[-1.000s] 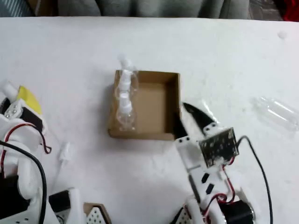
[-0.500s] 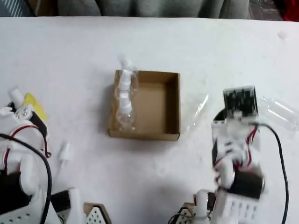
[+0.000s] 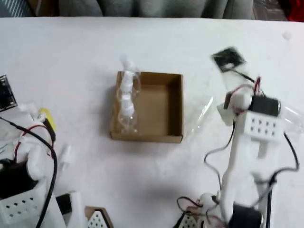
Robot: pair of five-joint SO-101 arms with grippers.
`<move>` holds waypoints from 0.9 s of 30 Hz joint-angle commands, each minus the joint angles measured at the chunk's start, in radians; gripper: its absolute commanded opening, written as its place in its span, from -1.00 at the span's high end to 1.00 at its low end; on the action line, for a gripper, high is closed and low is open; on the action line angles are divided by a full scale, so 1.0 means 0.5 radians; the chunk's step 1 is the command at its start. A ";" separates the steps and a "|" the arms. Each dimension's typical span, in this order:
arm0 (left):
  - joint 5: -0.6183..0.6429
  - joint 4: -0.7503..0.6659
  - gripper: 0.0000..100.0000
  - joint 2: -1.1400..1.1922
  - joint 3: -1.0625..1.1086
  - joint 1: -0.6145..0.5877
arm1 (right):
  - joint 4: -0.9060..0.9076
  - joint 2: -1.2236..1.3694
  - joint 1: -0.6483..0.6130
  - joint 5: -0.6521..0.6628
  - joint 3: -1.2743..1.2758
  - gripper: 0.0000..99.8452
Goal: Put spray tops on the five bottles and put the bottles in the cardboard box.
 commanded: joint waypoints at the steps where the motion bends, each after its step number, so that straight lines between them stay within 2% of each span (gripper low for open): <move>1: -0.021 -0.153 0.95 -0.029 0.058 -0.017 | 0.051 0.198 -0.002 0.761 -0.190 0.85; 4: -0.021 -0.230 0.95 -0.029 0.135 -0.017 | 0.060 0.308 -0.023 1.105 -0.206 0.79; 9: -0.021 -0.292 0.96 -0.029 0.196 -0.014 | 0.189 0.388 -0.066 1.629 -0.203 0.45; 12: -0.021 -0.292 0.96 -0.029 0.199 -0.017 | 0.247 0.385 -0.115 1.872 -0.206 0.42; 20: -0.021 -0.292 0.96 -0.029 0.199 -0.017 | 0.207 0.397 -0.232 2.231 -0.098 0.42; 27: -0.021 -0.292 0.96 -0.029 0.199 -0.017 | -0.299 0.397 -0.232 2.403 0.288 0.42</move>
